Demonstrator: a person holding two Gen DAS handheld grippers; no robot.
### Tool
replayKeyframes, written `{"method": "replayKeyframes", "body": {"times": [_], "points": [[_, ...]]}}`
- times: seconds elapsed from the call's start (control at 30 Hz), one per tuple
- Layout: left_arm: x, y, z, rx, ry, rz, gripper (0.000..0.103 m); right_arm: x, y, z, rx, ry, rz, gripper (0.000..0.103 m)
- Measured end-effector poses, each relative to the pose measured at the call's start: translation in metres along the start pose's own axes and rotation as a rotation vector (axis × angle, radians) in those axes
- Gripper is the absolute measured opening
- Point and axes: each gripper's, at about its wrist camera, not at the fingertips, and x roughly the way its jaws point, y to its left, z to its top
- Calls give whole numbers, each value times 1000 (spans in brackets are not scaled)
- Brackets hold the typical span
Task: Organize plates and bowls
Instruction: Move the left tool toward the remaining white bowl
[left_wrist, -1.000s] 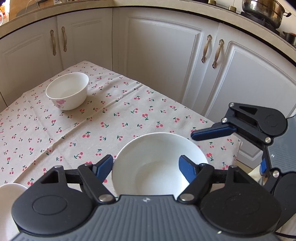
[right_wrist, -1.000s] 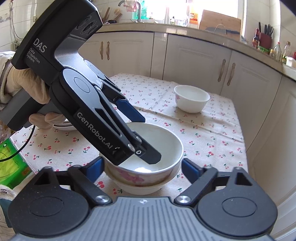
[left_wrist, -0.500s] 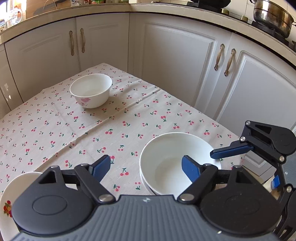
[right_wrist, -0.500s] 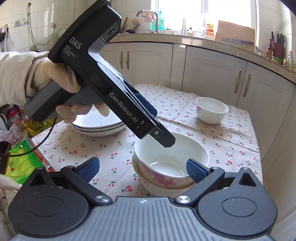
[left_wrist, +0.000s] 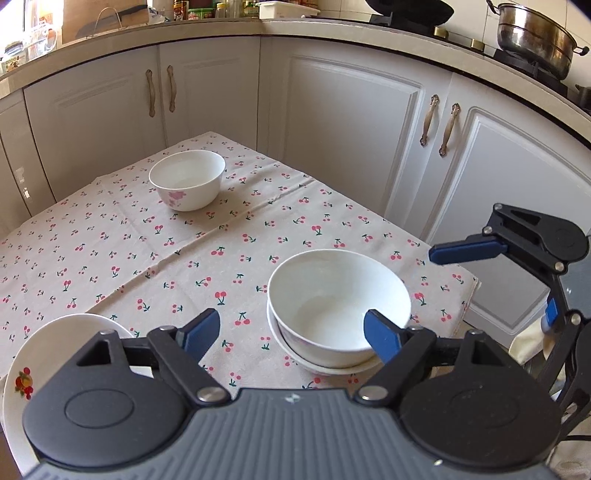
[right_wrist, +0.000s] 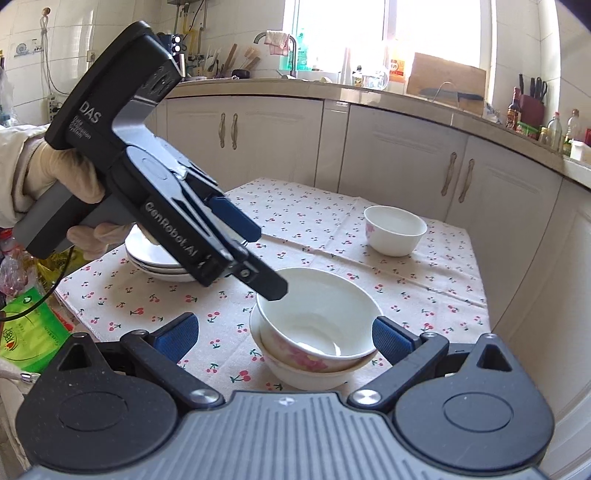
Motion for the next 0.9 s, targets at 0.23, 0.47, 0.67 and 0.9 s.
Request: {"method": "replayKeyframes", "body": {"times": [0.23,0.47,0.67,0.9], "points": [[-8,5,-9,-52,-41,-6,85,-10,-4,5,8,-6,-48,103],[0,25,-5,-77,-32,-11,86,4,-30,20,2,18,-75,103],[21,53,17,-76,12,24,86,32,-69,37,4,38,-85,103],[55,77,48,-67,52,69,86,75,-116,53,-6,59,-92,103]]}}
